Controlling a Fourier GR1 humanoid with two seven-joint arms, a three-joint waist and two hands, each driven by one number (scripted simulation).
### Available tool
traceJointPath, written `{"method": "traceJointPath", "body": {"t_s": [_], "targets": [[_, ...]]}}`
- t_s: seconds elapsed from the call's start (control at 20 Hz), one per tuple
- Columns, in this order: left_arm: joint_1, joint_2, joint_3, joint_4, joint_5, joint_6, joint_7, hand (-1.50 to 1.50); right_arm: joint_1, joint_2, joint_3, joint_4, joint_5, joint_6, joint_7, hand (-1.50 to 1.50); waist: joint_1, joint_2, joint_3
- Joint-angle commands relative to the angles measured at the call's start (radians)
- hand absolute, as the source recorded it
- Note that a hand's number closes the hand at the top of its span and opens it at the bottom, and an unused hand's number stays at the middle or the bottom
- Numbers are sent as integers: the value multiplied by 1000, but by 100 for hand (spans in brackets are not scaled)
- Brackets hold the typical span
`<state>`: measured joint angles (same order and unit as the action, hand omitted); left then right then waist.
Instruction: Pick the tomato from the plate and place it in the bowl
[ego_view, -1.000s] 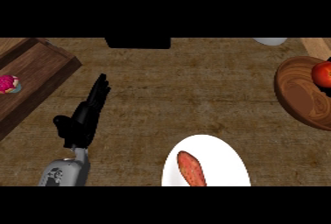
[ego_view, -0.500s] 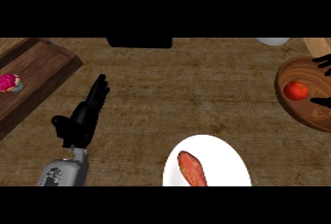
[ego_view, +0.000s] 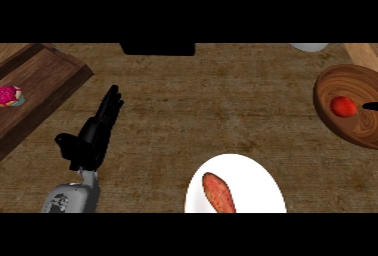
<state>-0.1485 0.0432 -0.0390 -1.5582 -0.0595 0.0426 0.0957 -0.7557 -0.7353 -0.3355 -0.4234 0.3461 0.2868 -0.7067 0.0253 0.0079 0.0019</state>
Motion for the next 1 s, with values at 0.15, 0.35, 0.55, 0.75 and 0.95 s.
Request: {"method": "traceJointPath", "body": {"t_s": [0.15,0.35,0.55,0.75,0.95], "targets": [[-23,2,14,1,15,-8,16,0,-76,-105,-97,128,-88,130,42,-150,-2,1,0],[33,-8,-24,-39,-12,-3,2,0,-82,-168,-134,181,-131,247,77,-150,2,1,0],[18,-7,-14,-10,-9,-3,4,0,-11,-221,-158,211,-167,380,25,-150,-2,2,1],[31,17,18,25,23,-37,-39,0,54,-233,-150,203,-175,462,-27,-150,-4,3,2],[37,-13,-14,-24,-18,9,-21,0,127,-206,-136,165,-183,496,-90,-150,-9,-2,3]]}}
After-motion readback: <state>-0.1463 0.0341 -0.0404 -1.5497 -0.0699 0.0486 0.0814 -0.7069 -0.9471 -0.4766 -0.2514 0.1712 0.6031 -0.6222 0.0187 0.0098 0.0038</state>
